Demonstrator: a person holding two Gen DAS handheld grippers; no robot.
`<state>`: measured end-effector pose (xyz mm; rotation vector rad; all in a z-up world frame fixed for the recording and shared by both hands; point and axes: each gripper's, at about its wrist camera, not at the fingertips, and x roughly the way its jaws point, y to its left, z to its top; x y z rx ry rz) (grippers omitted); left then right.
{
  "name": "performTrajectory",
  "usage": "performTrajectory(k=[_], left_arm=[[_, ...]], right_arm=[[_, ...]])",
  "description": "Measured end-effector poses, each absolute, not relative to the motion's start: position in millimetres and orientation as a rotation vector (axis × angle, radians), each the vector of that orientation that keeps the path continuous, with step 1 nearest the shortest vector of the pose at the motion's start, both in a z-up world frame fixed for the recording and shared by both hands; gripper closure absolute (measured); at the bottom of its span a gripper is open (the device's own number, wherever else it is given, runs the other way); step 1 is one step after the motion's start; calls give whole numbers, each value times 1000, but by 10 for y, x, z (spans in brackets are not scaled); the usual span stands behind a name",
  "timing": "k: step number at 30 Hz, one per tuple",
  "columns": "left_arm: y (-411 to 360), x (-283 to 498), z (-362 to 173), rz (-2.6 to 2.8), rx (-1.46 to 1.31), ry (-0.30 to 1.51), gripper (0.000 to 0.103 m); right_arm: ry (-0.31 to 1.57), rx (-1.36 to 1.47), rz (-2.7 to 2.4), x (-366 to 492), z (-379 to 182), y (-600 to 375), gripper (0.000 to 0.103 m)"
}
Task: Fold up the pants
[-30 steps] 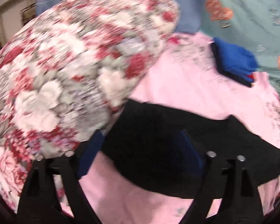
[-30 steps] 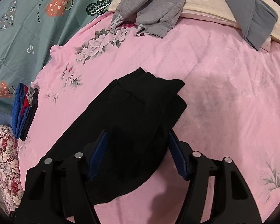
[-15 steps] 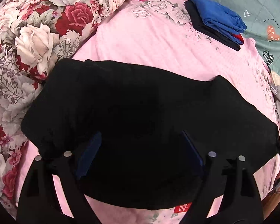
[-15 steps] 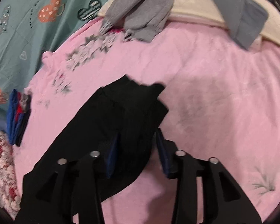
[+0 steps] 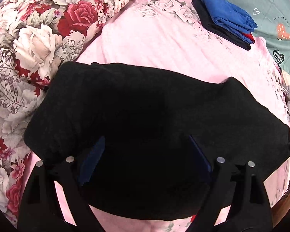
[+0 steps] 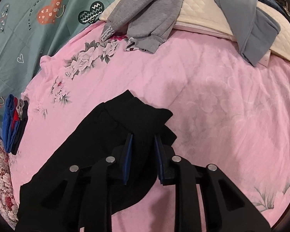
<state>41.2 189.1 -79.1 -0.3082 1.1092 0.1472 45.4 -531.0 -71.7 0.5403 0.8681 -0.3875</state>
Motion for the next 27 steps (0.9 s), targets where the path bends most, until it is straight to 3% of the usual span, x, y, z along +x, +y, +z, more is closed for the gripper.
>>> performTrajectory(k=[2, 3, 10, 13, 16, 18, 19, 27], left_arm=[[1905, 433, -794, 147, -308, 1110, 16], [1919, 442, -797, 151, -306, 1110, 16], [2028, 502, -816, 139, -320, 1111, 16], [2016, 519, -832, 139, -300, 1107, 16], [2000, 526, -821, 138, -289, 1110, 16], [2021, 502, -795, 131, -300, 1106, 16], [2034, 485, -778, 128, -310, 1103, 16], [1920, 379, -640, 33, -315, 1050, 16]], right_arm=[[864, 516, -390, 482, -707, -5288, 80], [859, 515, -378, 487, -697, -5280, 90], [732, 617, -287, 148, -255, -5250, 92], [801, 599, -314, 107, -399, -5288, 91], [942, 613, -385, 180, -774, -5410, 73], [898, 667, -402, 81, -799, -5443, 55], [882, 659, -389, 61, -774, -5406, 52], [850, 699, -279, 374, -861, -5337, 49]])
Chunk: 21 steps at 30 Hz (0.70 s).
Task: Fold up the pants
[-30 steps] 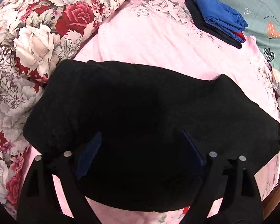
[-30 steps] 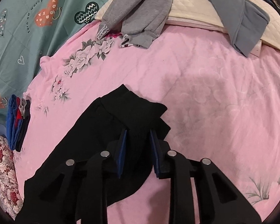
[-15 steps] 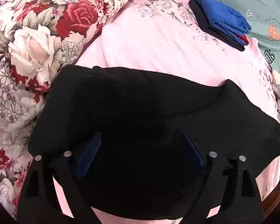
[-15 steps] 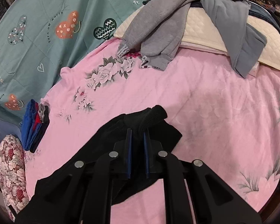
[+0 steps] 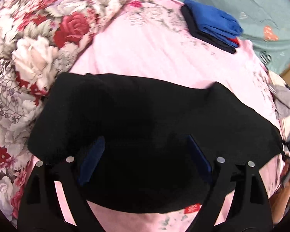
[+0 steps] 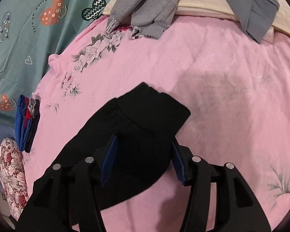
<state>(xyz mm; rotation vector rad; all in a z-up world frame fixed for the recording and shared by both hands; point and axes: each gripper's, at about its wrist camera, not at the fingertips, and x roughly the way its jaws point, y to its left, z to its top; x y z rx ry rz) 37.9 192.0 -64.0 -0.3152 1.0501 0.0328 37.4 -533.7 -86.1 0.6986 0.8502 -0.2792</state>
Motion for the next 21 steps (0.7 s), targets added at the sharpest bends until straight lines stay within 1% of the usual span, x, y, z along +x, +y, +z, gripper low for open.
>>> performTrajectory(k=[1, 2, 3, 4, 5, 7, 9, 10, 12, 15, 18, 21], left_arm=[[1898, 376, -642, 28, -307, 1045, 16], [1879, 378, -657, 27, -301, 1042, 16], [1875, 384, -678, 30, -302, 1046, 16], [1874, 401, -709, 35, -307, 1055, 16], [1878, 423, -749, 41, -321, 1072, 16], [1873, 443, -773, 47, -335, 1082, 16], [1820, 440, -714, 26, -325, 1071, 16], [1782, 439, -674, 12, -319, 1063, 16], [1689, 434, -560, -17, -307, 1034, 16], [1553, 413, -418, -62, -306, 988, 16], [1438, 408, -388, -87, -306, 976, 16], [1404, 387, -441, -93, -314, 998, 16]], right_arm=[[836, 708, -279, 413, -876, -5366, 49], [837, 714, -277, 440, -889, -5397, 56], [838, 732, -272, 459, -910, -5427, 76], [835, 781, -260, 458, -943, -5470, 81], [827, 800, -262, 429, -933, -5500, 82], [790, 768, -267, 367, -767, -5423, 84], [726, 717, -221, 298, -454, -5223, 84], [726, 717, -221, 298, -454, -5223, 84], [676, 655, -116, 271, -84, -4903, 84], [656, 503, 60, 312, 282, -4221, 84], [722, 348, 243, 464, 240, -3320, 84], [839, 159, 346, 643, -166, -2371, 80]])
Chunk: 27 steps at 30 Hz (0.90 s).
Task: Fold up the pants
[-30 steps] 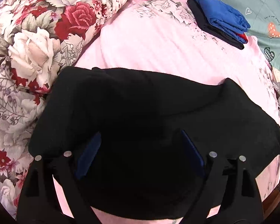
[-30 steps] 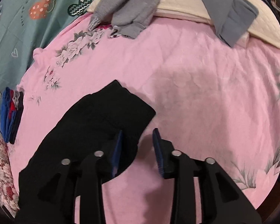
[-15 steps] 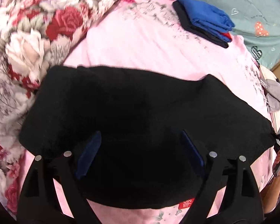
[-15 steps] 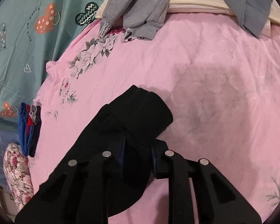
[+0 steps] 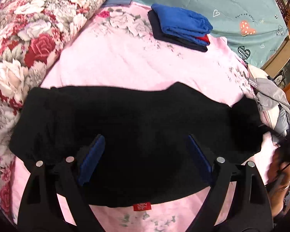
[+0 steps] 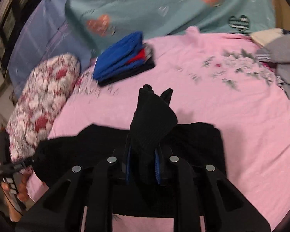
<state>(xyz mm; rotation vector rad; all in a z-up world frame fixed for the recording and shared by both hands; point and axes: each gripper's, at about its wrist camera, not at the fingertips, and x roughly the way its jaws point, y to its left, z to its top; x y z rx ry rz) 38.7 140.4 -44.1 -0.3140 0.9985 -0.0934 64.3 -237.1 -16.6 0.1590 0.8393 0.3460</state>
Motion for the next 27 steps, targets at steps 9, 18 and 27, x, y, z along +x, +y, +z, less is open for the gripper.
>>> performTrajectory(k=[9, 18, 27], left_arm=[[1299, 449, -552, -111, -318, 1039, 16], [331, 885, -355, -287, -197, 1031, 16], [-485, 1235, -570, -358, -81, 1113, 15]], right_arm=[[996, 304, 570, 788, -400, -2117, 51], [901, 326, 173, 1010, -351, -3410, 90], [986, 192, 32, 1305, -766, -3337, 90]])
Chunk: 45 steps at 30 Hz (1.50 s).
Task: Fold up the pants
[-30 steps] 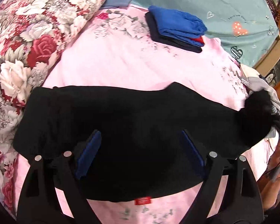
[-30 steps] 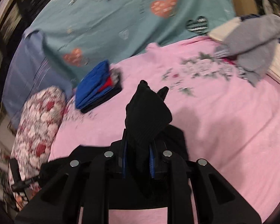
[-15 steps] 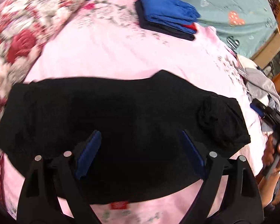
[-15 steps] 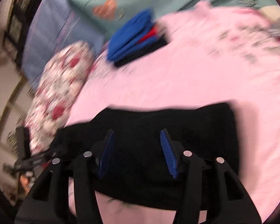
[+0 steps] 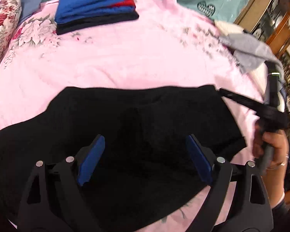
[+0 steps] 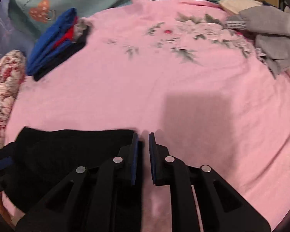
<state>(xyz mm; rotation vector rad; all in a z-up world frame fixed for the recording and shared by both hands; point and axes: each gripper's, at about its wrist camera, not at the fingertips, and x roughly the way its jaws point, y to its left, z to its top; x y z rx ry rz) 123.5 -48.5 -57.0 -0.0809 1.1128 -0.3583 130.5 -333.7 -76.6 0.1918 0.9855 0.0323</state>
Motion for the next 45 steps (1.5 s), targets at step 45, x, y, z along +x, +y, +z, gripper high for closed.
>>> performTrajectory(k=[45], left_arm=[[-357, 1351, -920, -385, -170, 1221, 11]], right_arm=[[950, -254, 644, 112, -733, -3203, 72]])
